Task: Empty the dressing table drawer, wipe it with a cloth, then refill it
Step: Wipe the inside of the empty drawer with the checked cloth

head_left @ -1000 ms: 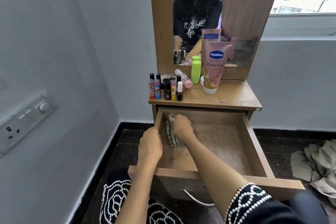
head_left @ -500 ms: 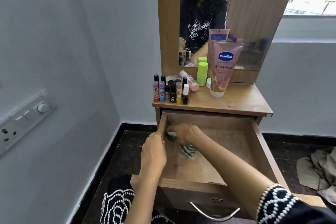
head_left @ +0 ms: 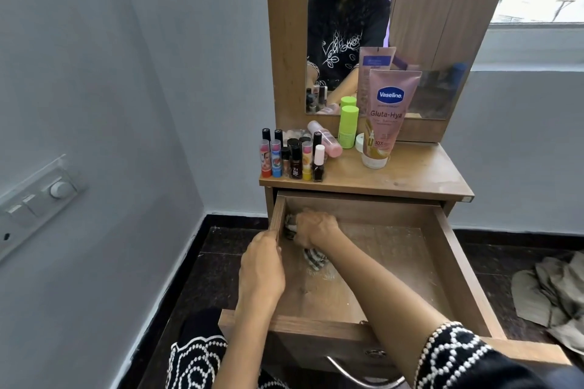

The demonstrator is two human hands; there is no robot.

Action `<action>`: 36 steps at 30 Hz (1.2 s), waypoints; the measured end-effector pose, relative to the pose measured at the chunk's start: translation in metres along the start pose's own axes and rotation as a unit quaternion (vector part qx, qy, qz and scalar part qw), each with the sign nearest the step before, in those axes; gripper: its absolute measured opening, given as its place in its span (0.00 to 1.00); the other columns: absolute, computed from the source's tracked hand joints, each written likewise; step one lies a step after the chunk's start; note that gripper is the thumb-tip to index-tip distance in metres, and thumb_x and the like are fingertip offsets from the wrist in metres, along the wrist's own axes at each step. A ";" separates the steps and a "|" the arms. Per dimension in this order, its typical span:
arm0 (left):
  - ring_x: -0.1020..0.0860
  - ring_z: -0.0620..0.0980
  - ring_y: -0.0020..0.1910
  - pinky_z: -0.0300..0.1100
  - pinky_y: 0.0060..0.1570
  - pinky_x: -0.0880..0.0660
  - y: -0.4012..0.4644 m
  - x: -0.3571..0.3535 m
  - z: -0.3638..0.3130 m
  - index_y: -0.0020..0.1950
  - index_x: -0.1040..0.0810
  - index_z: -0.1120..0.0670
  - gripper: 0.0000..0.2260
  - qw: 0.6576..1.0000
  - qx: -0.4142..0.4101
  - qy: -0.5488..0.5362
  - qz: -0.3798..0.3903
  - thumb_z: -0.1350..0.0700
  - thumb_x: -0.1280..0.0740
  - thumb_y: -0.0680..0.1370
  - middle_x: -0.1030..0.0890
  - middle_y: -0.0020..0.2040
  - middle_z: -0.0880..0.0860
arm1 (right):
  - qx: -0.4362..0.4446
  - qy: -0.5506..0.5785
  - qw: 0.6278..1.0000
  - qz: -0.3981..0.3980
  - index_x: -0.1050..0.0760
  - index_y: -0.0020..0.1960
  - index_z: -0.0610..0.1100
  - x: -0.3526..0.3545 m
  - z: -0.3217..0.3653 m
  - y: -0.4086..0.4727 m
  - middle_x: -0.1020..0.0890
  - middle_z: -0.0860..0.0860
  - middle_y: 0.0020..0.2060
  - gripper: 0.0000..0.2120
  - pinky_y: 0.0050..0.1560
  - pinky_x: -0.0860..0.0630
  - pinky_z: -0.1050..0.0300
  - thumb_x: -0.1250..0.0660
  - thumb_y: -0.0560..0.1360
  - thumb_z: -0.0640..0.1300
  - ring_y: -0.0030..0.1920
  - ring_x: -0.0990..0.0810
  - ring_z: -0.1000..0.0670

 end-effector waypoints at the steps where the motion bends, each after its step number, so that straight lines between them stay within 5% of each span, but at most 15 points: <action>1: 0.24 0.54 0.59 0.43 0.53 0.28 0.000 0.000 0.000 0.67 0.29 0.56 0.16 1.000 0.003 0.000 -0.001 0.61 0.44 0.81 0.24 0.61 0.53 | 0.004 -0.001 1.000 0.007 0.31 0.68 0.44 -0.001 0.000 0.002 0.29 0.45 0.66 0.20 0.60 0.29 0.49 0.40 0.79 0.50 0.65 0.28 0.43; 4: 0.25 0.54 0.59 0.44 0.54 0.28 -0.001 0.000 -0.001 0.68 0.30 0.56 0.15 1.000 0.002 0.002 0.003 0.60 0.44 0.81 0.25 0.62 0.54 | 0.051 -0.010 0.998 0.038 0.36 0.72 0.51 -0.005 -0.001 -0.001 0.28 0.48 0.67 0.23 0.62 0.29 0.48 0.41 0.78 0.51 0.65 0.28 0.45; 8: 0.25 0.54 0.59 0.44 0.53 0.29 -0.001 0.000 -0.001 0.67 0.29 0.56 0.15 1.000 0.002 0.005 0.004 0.61 0.44 0.81 0.25 0.62 0.54 | 0.101 -0.054 0.993 0.025 0.28 0.65 0.48 -0.015 -0.006 -0.018 0.21 0.47 0.57 0.19 0.54 0.24 0.51 0.40 0.77 0.53 0.55 0.22 0.46; 13: 0.24 0.54 0.58 0.44 0.52 0.28 0.000 -0.001 -0.001 0.67 0.29 0.56 0.15 1.000 0.003 0.010 0.000 0.61 0.43 0.80 0.24 0.61 0.54 | 0.027 -0.075 0.996 -0.028 0.30 0.65 0.44 -0.018 -0.005 -0.012 0.23 0.45 0.58 0.21 0.46 0.28 0.53 0.43 0.79 0.56 0.56 0.22 0.44; 19: 0.24 0.54 0.57 0.45 0.53 0.28 0.003 -0.002 0.001 0.66 0.28 0.56 0.15 1.000 -0.001 0.017 0.006 0.61 0.43 0.80 0.24 0.60 0.54 | -0.019 -0.061 0.998 -0.020 0.27 0.63 0.44 -0.013 0.003 0.006 0.22 0.46 0.60 0.19 0.50 0.29 0.53 0.46 0.81 0.55 0.59 0.23 0.45; 23: 0.25 0.54 0.58 0.44 0.53 0.29 0.000 -0.003 -0.001 0.66 0.29 0.57 0.15 1.000 0.001 0.024 0.011 0.61 0.44 0.80 0.25 0.61 0.55 | 0.003 -0.027 1.000 0.000 0.29 0.65 0.44 -0.008 -0.002 0.002 0.25 0.45 0.64 0.17 0.57 0.29 0.51 0.45 0.81 0.51 0.63 0.26 0.44; 30: 0.25 0.54 0.58 0.45 0.53 0.29 0.000 -0.002 0.000 0.66 0.28 0.57 0.15 1.000 0.005 0.019 0.011 0.61 0.44 0.81 0.25 0.61 0.54 | 0.098 -0.111 0.988 0.046 0.28 0.62 0.45 -0.015 -0.005 -0.005 0.22 0.47 0.58 0.17 0.54 0.25 0.49 0.42 0.79 0.53 0.57 0.23 0.45; 36: 0.26 0.53 0.60 0.44 0.55 0.29 -0.003 -0.001 -0.003 0.68 0.30 0.56 0.16 1.000 0.003 0.021 0.010 0.61 0.45 0.81 0.26 0.63 0.54 | 0.028 -0.066 0.997 -0.017 0.29 0.67 0.47 -0.008 -0.003 0.003 0.23 0.45 0.59 0.16 0.48 0.27 0.51 0.43 0.80 0.45 0.58 0.23 0.44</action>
Point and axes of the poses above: each hand's wrist, its own y-axis towards the middle knuckle, its own x-axis out of the back of the hand, z = x × y, the point moved 7 cm from there along y, towards the middle knuckle
